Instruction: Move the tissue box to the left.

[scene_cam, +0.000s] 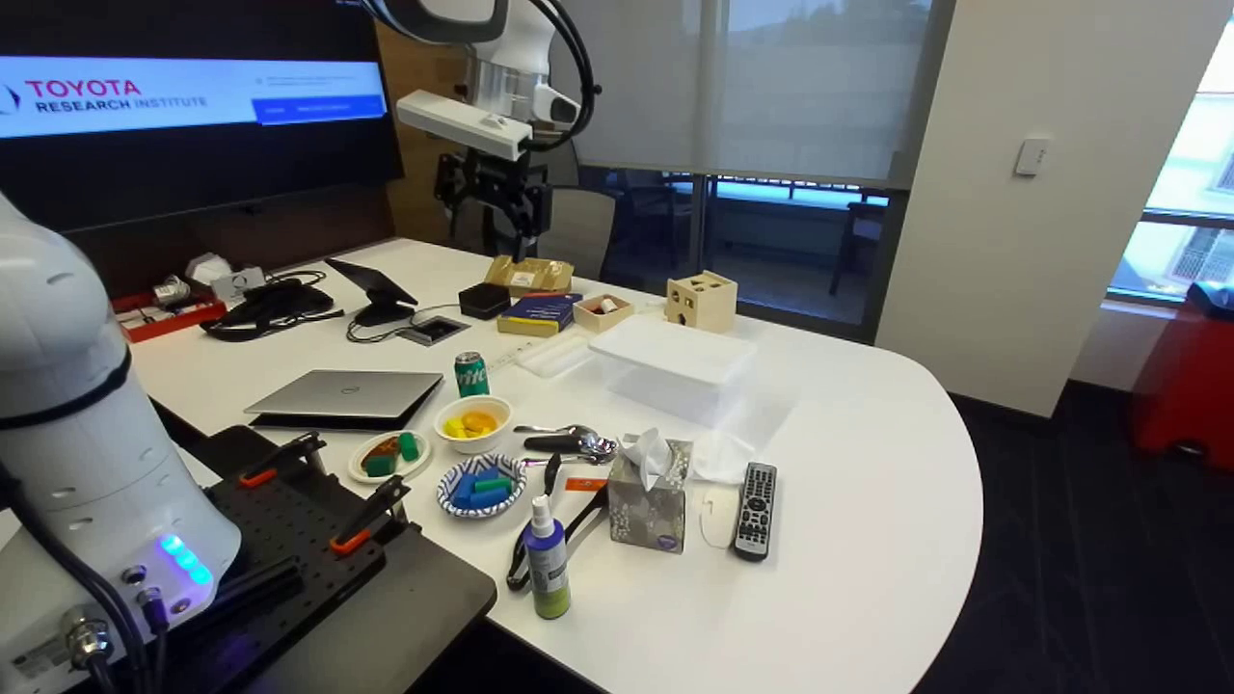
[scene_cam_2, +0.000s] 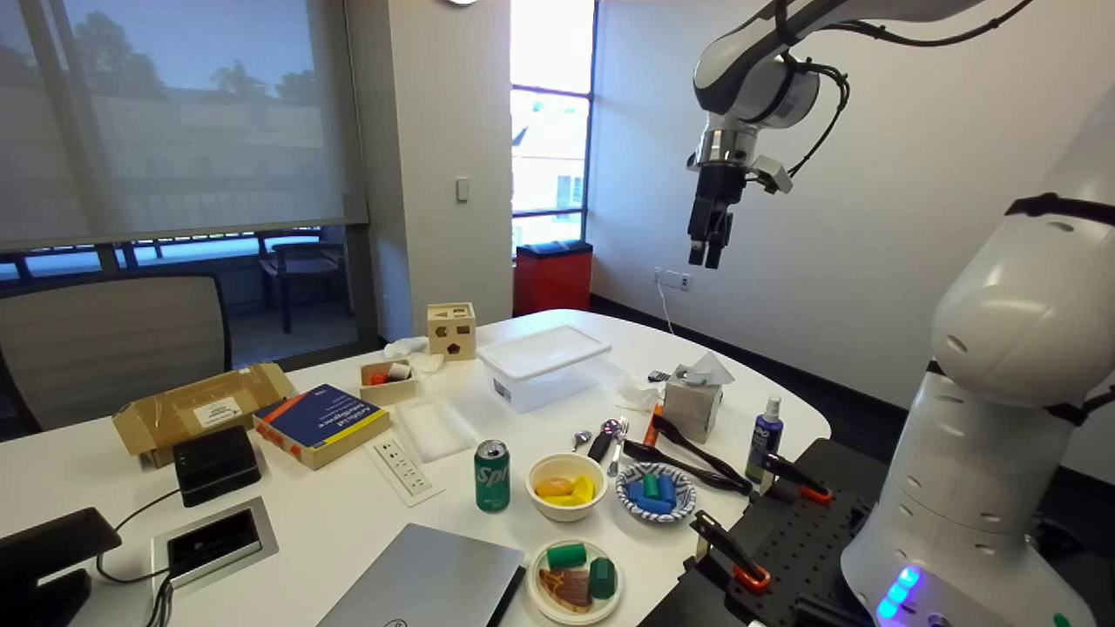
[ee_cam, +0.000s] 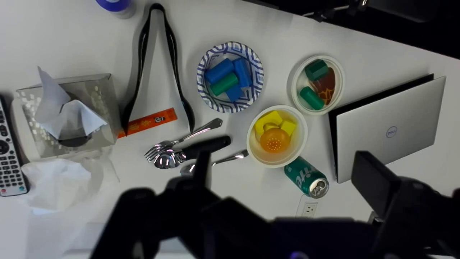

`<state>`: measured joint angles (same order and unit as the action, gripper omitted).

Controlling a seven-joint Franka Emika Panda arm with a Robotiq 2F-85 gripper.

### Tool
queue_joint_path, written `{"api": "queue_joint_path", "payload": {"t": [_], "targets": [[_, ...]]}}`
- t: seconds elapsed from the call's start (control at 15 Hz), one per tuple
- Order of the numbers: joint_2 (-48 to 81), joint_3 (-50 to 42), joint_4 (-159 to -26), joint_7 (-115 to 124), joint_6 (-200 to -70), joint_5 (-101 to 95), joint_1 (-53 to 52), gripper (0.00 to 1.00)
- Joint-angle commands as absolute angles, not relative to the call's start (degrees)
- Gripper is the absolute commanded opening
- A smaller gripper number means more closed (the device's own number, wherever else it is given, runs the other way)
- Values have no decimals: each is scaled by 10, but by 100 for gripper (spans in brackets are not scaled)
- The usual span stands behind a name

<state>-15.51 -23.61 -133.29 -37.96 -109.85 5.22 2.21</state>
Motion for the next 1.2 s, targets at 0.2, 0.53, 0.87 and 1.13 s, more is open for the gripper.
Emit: {"api": "queue_joint_path", "payload": {"t": [0.2,0.53,0.87,1.13], "targets": [[-69,-216,-1347,-443,-1187,33,79,100],[34,-218,-1329,-587,-1283,40,136,100],[125,-196,-1305,-700,-1353,87,198,100],[184,-151,-1301,-730,-1412,163,237,100]]}}
